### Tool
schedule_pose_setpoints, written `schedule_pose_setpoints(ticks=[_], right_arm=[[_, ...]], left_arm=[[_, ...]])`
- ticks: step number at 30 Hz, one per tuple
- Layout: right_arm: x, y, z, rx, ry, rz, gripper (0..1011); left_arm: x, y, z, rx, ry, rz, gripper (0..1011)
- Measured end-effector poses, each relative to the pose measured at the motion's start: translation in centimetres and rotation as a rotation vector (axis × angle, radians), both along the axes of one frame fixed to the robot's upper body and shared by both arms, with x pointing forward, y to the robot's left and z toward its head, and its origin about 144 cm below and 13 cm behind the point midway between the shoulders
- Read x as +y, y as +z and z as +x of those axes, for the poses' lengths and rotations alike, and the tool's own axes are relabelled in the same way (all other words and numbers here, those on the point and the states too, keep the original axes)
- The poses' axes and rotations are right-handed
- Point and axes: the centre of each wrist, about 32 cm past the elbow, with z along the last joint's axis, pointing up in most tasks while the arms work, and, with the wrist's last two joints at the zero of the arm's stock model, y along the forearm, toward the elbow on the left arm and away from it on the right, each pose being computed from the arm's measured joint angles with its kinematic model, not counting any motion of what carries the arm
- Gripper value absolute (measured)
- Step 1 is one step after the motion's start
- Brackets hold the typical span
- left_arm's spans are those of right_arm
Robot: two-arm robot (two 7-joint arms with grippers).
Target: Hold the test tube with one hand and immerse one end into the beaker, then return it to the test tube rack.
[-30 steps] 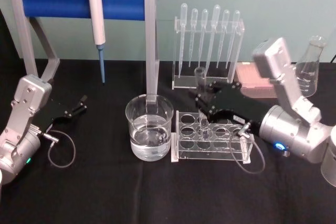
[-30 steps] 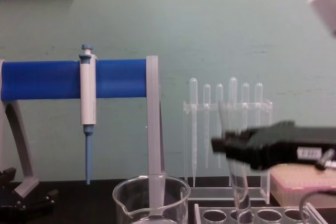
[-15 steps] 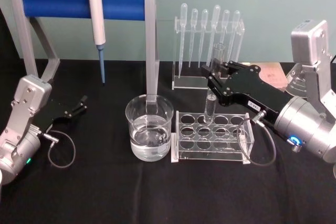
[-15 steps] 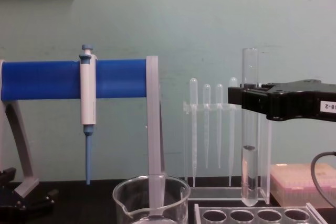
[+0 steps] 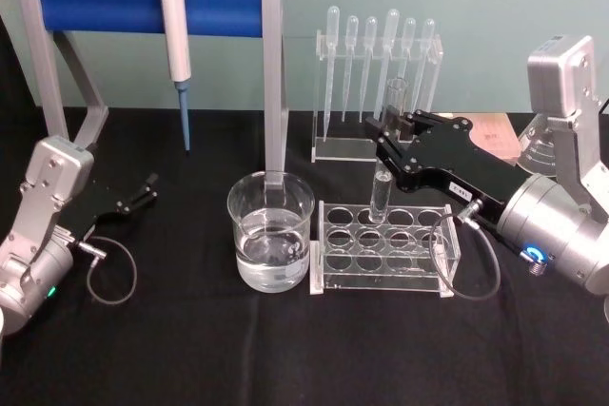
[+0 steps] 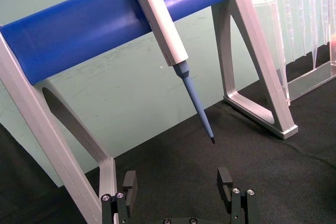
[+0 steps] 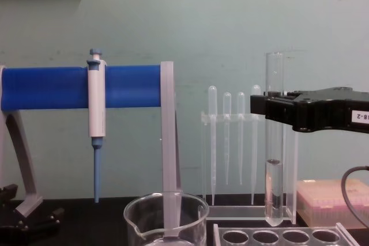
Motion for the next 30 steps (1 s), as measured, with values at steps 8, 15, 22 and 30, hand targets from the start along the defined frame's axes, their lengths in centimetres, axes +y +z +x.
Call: schedule_pose_setpoints(ticks=[8, 15, 22, 30], right_arm=[[-0.01, 0.0, 0.01, 0.0, 0.0, 0.0, 226], [-0.01, -0.01, 0.02, 0.001, 0.001, 0.0, 225], [-0.01, -0.02, 0.02, 0.001, 0.001, 0.0, 225], [-0.01, -0.02, 0.02, 0.001, 0.001, 0.0, 226]], left_arm=[[0.0, 0.0, 0.0, 0.0, 0.0, 0.0, 1000], [0.0, 0.0, 0.0, 0.0, 0.0, 0.0, 1000], [0.0, 0.0, 0.0, 0.0, 0.0, 0.0, 1000], [0.0, 0.0, 0.0, 0.0, 0.0, 0.0, 1000]])
